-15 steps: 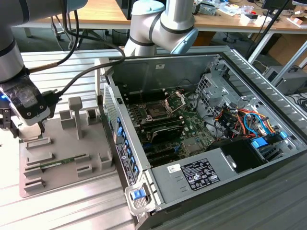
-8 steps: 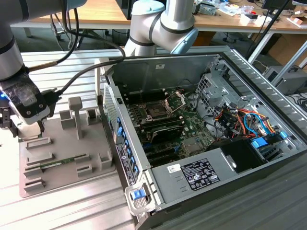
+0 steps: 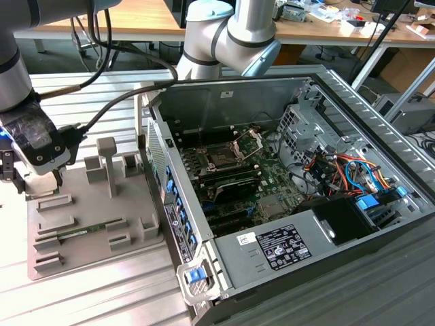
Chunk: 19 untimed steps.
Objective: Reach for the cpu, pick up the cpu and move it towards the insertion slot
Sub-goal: 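Pick up the cpu and move it towards the insertion slot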
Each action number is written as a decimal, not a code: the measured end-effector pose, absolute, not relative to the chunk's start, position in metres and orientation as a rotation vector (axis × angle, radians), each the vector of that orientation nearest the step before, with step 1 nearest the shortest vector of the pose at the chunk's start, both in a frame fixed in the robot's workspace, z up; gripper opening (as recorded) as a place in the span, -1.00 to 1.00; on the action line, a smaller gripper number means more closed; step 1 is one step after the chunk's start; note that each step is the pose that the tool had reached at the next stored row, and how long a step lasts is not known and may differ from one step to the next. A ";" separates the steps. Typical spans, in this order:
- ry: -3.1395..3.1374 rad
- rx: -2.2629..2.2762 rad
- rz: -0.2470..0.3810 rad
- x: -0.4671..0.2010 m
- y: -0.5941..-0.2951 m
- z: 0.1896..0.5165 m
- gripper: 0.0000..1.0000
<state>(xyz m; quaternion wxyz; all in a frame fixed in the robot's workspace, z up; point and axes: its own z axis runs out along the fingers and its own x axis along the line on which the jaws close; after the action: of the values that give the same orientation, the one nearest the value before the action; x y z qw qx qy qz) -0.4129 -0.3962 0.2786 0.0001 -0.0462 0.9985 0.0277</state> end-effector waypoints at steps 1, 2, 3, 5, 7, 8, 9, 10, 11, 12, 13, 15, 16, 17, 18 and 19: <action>3.137 -0.145 0.087 -0.413 -0.396 0.279 0.08; 3.137 -0.145 0.087 -0.413 -0.396 0.279 0.08; 3.137 -0.145 0.087 -0.413 -0.396 0.279 0.08; 3.137 -0.145 0.087 -0.413 -0.396 0.280 0.08; 3.137 -0.145 0.087 -0.413 -0.396 0.280 0.08; 3.137 -0.145 0.087 -0.413 -0.396 0.280 0.08; 3.137 -0.145 0.087 -0.413 -0.396 0.281 0.08; 3.137 -0.145 0.088 -0.413 -0.396 0.281 0.08; 3.137 -0.145 0.087 -0.413 -0.396 0.281 0.08; 3.137 -0.145 0.088 -0.413 -0.396 0.281 0.08; 3.137 -0.145 0.088 -0.413 -0.396 0.281 0.08; 3.137 -0.145 0.088 -0.413 -0.396 0.282 0.08; 3.137 -0.145 0.088 -0.413 -0.396 0.282 0.08; 3.137 -0.145 0.088 -0.413 -0.396 0.282 0.08; 3.137 -0.145 0.088 -0.413 -0.396 0.283 0.08; 3.137 -0.145 0.088 -0.413 -0.396 0.283 0.08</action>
<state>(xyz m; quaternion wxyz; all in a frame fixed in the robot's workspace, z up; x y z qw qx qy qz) -0.4129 -0.3962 0.2827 0.0001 -0.0462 0.9985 0.0281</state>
